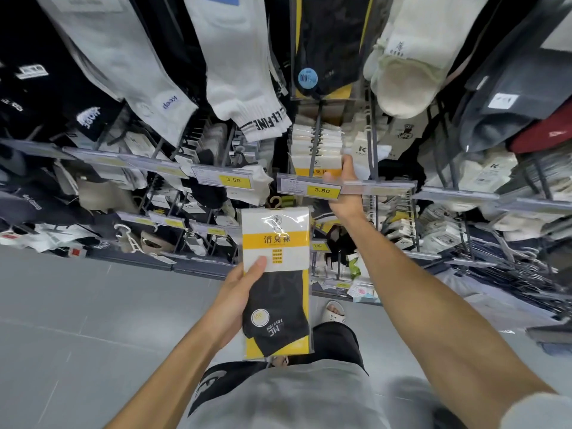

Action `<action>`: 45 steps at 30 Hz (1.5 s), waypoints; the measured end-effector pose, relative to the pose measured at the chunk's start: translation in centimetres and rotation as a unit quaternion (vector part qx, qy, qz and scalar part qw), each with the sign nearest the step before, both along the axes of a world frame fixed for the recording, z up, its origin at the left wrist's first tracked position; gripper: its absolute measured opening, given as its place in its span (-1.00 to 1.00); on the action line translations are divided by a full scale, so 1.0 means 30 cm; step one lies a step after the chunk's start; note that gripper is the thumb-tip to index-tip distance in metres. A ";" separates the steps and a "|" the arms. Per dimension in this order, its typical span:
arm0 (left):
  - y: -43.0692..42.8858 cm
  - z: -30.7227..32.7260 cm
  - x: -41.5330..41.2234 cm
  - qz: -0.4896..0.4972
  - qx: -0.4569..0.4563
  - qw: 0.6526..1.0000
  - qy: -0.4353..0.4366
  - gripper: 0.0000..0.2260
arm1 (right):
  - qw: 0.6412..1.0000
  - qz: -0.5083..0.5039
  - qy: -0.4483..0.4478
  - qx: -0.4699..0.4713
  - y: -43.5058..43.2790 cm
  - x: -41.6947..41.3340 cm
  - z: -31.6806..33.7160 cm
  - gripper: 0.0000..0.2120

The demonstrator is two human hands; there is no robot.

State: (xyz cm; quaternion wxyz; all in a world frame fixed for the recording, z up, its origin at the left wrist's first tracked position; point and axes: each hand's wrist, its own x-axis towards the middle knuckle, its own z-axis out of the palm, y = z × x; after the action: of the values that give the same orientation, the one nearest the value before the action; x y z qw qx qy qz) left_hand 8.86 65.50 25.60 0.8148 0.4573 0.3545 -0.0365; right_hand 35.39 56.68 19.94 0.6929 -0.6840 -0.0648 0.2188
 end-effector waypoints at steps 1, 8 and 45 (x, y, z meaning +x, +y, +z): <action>-0.001 -0.002 0.005 -0.001 0.003 1.000 0.001 -0.74 | 1.000 -0.003 0.009 -0.015 0.002 0.002 0.007 -0.72; 0.007 -0.022 0.048 -0.041 0.043 0.998 -0.021 -0.72 | 0.990 -0.053 -0.060 -0.118 -0.108 -0.239 0.040 -0.67; 0.039 -0.527 -0.372 -0.492 0.341 0.764 0.240 -0.83 | 0.954 -0.037 -0.105 -0.278 -0.138 -0.172 -0.060 -0.84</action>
State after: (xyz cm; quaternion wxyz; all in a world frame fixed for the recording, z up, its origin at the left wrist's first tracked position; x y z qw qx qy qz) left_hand -2.29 66.66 9.80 0.3639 0.7927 0.2536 -0.4181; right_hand 30.23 52.53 18.15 0.4727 -0.8703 -0.0483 0.1295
